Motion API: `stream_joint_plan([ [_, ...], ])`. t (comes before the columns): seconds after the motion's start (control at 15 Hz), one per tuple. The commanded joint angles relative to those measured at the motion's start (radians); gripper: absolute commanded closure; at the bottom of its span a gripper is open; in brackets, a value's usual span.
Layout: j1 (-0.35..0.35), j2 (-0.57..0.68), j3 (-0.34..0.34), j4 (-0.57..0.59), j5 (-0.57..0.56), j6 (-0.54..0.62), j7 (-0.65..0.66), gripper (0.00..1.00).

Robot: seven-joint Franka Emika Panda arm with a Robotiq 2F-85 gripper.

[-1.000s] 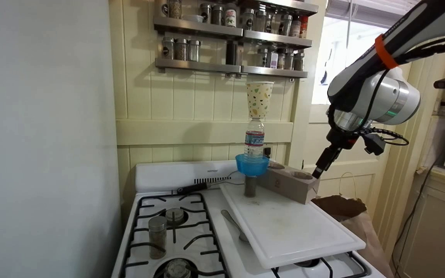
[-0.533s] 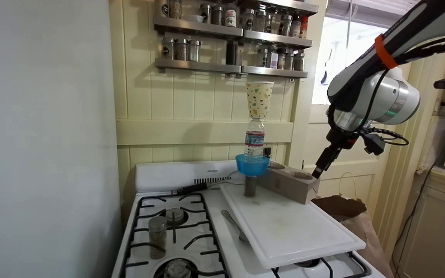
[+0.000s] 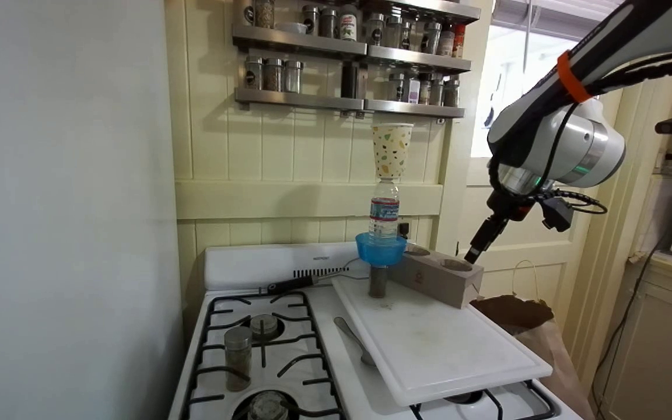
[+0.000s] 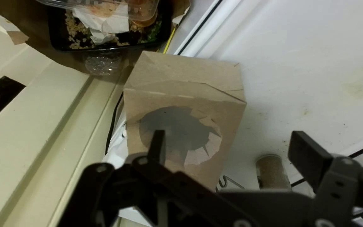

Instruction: Move the box to the left

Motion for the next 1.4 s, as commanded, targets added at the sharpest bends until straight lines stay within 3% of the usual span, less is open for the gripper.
stream_joint_plan([
  [0.0,0.028,0.048,-0.02,0.015,0.084,0.048,-0.082,0.0],
  [0.67,0.076,0.139,-0.029,0.05,0.332,0.069,-0.284,0.0],
  [1.0,0.06,0.13,-0.021,0.044,0.284,0.049,-0.231,0.0],
  [1.33,0.078,0.135,-0.015,0.046,0.384,0.091,-0.272,0.0],
])
